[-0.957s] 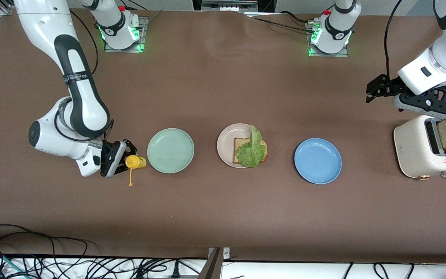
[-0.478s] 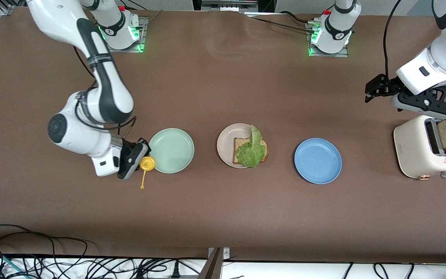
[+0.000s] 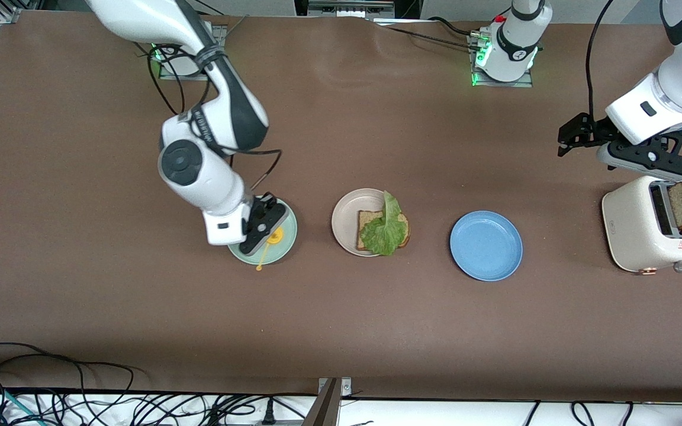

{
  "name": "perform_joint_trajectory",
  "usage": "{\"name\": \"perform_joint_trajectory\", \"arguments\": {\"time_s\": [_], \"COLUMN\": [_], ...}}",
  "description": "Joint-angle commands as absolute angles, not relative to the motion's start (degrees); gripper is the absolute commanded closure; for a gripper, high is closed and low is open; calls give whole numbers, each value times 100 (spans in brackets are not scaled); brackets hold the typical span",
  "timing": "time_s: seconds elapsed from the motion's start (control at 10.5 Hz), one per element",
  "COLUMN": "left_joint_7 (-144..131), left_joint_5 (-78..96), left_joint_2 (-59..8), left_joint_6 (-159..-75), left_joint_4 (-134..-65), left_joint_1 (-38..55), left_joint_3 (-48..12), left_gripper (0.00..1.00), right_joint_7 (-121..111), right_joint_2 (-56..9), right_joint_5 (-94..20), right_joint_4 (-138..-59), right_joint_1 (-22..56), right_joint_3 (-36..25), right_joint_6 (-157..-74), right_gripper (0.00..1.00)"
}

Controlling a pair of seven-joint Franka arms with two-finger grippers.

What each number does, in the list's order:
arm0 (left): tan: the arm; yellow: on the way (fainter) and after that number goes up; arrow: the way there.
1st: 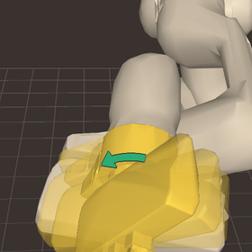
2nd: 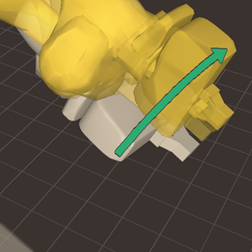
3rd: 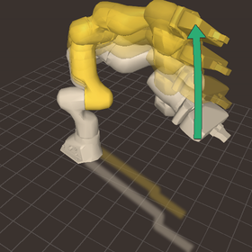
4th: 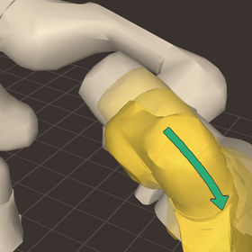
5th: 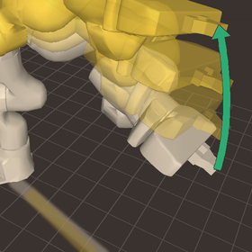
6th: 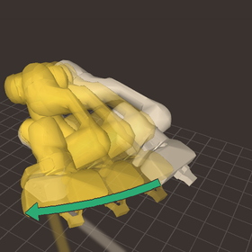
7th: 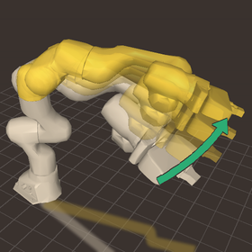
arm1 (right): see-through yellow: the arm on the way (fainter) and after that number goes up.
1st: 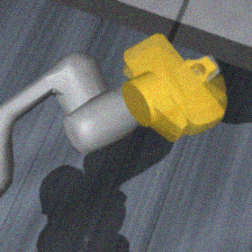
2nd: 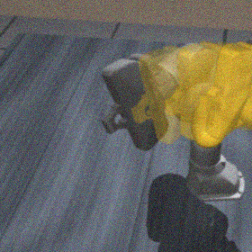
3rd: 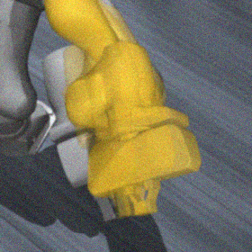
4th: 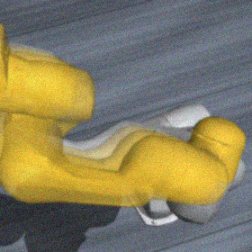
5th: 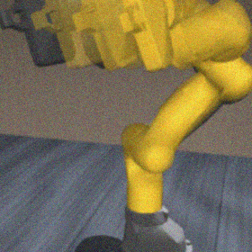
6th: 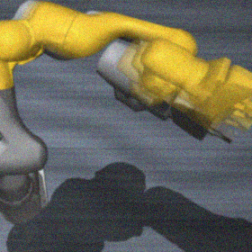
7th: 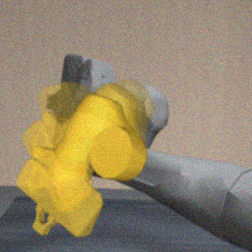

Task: Make sandwich on beige plate with both arms
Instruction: 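Lift the bottle and carry it over the sandwich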

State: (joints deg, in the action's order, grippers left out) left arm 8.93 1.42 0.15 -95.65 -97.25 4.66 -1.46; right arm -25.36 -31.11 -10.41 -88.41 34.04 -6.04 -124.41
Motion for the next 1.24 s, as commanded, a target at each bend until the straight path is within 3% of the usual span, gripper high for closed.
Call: {"name": "perform_joint_trajectory", "arguments": {"time_s": [0.0,0.38,0.57,0.86,1.15], "left_joint_7": [826,835,835,835,835], "left_joint_5": [193,193,193,193,193], "left_joint_2": [26,26,26,26,26], "left_joint_6": [-9466,-9466,-9466,-9457,-9457], "left_joint_4": [-9642,-9642,-9642,-9642,-9642], "left_joint_1": [483,483,483,483,475], "left_joint_3": [-141,-132,-132,-132,-132], "left_gripper": [0,0,0,0,0], "right_joint_7": [-1901,-1047,-757,-738,-747], "right_joint_2": [-3286,-4111,-4358,-5043,-5264], "right_joint_5": [-896,-896,-896,-835,-739], "right_joint_4": [-8510,-7499,-7392,-6498,-6259], "right_joint_1": [4347,5553,5729,6055,6178], "right_joint_3": [-1281,-2196,-2224,-2557,-2619], "right_joint_6": [-12174,-11392,-11277,-10208,-9652], "right_gripper": [90,90,90,91,92]}}
